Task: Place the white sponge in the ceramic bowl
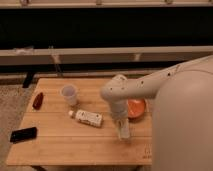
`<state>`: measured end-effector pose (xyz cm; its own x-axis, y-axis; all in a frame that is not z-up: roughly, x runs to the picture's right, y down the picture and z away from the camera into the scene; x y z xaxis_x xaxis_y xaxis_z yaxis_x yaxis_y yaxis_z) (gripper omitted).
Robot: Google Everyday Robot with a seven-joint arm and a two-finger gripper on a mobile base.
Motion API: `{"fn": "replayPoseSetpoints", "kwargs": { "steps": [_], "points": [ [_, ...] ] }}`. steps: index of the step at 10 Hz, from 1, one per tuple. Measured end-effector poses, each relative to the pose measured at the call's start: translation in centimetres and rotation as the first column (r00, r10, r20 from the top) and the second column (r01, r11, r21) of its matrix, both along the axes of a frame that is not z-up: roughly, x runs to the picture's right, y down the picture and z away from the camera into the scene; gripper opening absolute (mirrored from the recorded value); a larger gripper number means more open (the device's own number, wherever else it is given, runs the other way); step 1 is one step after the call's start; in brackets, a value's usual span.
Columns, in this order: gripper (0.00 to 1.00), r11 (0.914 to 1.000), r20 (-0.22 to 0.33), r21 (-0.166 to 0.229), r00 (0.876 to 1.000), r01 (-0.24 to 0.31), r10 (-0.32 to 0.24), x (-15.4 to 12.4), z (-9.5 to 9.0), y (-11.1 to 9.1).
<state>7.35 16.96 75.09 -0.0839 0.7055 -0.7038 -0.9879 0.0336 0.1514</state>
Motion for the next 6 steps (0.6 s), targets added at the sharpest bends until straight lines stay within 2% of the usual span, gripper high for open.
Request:
{"fn": "replayPoseSetpoints", "kwargs": {
  "steps": [3,4,6],
  "points": [
    [0.00,0.9998,0.010,0.014,1.000,0.011,-0.011,-0.7,0.0,-2.2],
    [0.00,0.9997,0.012,0.015,1.000,0.018,-0.019,-1.6,0.4,-2.9],
    [0.00,0.9997,0.002,0.023,1.000,0.005,-0.005,-1.0,1.9,-4.1]
  ]
}}
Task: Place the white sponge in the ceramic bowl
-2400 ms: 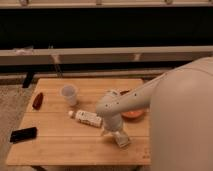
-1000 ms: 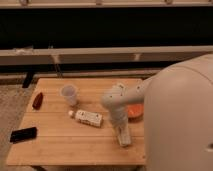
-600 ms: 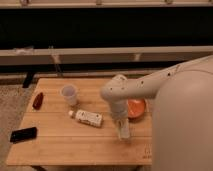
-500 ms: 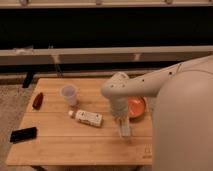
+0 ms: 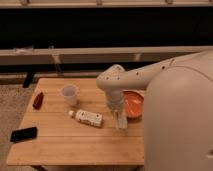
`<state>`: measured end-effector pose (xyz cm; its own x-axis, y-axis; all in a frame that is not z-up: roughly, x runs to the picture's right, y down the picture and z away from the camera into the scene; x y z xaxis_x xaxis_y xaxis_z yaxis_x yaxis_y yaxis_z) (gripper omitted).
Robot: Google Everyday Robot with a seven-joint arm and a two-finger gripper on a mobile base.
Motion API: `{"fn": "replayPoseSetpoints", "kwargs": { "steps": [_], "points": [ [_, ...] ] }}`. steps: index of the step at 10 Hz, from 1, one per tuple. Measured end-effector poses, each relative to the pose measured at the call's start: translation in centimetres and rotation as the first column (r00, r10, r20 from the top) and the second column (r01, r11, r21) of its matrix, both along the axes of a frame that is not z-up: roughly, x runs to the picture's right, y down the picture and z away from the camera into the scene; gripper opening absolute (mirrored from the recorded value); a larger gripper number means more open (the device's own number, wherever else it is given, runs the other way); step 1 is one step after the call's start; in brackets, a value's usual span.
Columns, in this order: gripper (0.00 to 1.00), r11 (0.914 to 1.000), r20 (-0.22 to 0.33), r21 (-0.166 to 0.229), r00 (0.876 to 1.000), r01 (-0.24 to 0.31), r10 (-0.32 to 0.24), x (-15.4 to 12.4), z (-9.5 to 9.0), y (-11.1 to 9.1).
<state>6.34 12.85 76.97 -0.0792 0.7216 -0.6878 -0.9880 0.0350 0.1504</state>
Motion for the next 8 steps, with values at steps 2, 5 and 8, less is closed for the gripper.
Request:
{"fn": "replayPoseSetpoints", "kwargs": {
  "steps": [2,5,8],
  "points": [
    [0.00,0.9997,-0.012,0.011,1.000,-0.021,0.021,1.9,1.7,-1.8],
    [0.00,0.9990,-0.021,0.013,0.999,-0.042,0.042,2.5,2.4,-3.2],
    [0.00,0.9985,-0.024,0.026,0.999,-0.048,0.049,2.9,2.8,-4.2]
  ]
}}
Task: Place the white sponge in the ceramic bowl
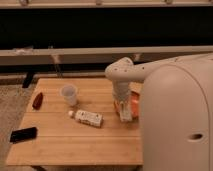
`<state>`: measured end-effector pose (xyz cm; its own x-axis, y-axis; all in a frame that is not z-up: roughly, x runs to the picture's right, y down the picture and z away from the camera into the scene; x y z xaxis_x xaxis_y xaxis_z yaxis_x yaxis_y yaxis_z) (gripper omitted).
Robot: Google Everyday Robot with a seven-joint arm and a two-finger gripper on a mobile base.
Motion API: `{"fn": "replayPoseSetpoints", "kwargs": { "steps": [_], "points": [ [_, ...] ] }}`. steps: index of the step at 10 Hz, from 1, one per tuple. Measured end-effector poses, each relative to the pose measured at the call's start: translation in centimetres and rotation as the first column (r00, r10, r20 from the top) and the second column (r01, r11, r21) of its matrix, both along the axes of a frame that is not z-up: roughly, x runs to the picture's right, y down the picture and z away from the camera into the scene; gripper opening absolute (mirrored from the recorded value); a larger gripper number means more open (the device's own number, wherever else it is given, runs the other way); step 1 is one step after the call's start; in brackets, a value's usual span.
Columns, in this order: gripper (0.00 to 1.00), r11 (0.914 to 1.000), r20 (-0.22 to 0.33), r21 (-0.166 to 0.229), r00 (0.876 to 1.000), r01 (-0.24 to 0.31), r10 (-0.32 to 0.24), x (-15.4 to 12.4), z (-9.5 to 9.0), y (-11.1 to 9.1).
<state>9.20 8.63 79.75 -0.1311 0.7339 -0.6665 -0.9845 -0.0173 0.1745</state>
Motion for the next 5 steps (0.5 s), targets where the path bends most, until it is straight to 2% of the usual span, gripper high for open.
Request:
{"fn": "replayPoseSetpoints", "kwargs": {
  "steps": [3,5],
  "points": [
    [0.00,0.9999,-0.002,0.011,1.000,-0.004,0.004,0.9,1.6,-3.0],
    [0.03,0.9999,-0.004,0.015,1.000,-0.004,0.004,1.0,2.2,-3.5]
  ]
}}
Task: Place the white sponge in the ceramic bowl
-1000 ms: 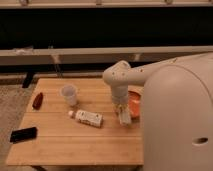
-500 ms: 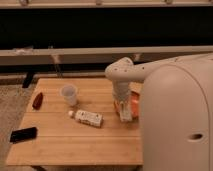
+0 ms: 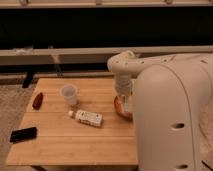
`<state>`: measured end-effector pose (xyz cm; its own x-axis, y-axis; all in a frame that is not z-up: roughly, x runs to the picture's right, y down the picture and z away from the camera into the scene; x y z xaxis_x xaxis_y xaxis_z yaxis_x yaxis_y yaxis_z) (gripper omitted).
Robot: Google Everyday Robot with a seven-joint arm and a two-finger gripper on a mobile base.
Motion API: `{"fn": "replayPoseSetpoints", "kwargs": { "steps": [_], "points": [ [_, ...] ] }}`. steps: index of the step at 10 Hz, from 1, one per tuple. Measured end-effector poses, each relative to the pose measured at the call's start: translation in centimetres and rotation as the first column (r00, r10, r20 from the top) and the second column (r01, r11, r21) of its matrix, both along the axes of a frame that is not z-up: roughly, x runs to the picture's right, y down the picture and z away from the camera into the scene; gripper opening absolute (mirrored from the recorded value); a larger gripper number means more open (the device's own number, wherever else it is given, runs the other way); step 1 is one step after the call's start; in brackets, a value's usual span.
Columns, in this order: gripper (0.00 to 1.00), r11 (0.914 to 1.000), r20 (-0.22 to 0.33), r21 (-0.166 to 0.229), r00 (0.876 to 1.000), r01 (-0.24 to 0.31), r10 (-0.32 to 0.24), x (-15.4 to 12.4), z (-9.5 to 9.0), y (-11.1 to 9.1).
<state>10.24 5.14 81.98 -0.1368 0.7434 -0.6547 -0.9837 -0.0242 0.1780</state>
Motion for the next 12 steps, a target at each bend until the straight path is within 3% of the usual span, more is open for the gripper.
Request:
{"fn": "replayPoseSetpoints", "kwargs": {
  "steps": [1,5,8,9,12],
  "points": [
    [0.22,1.0000,0.003,-0.002,1.000,0.004,-0.004,0.3,1.2,-0.8],
    [0.64,1.0000,0.011,-0.008,1.000,0.005,-0.005,-0.4,0.7,0.1],
    [0.93,0.9999,0.024,-0.008,1.000,0.014,-0.014,-0.3,0.9,-0.6],
    [0.99,0.9999,0.025,-0.010,1.000,0.012,-0.012,-0.3,0.9,-0.6],
    [1.00,0.9998,0.032,-0.013,0.999,0.015,-0.014,-0.6,1.0,-0.5]
  ]
}}
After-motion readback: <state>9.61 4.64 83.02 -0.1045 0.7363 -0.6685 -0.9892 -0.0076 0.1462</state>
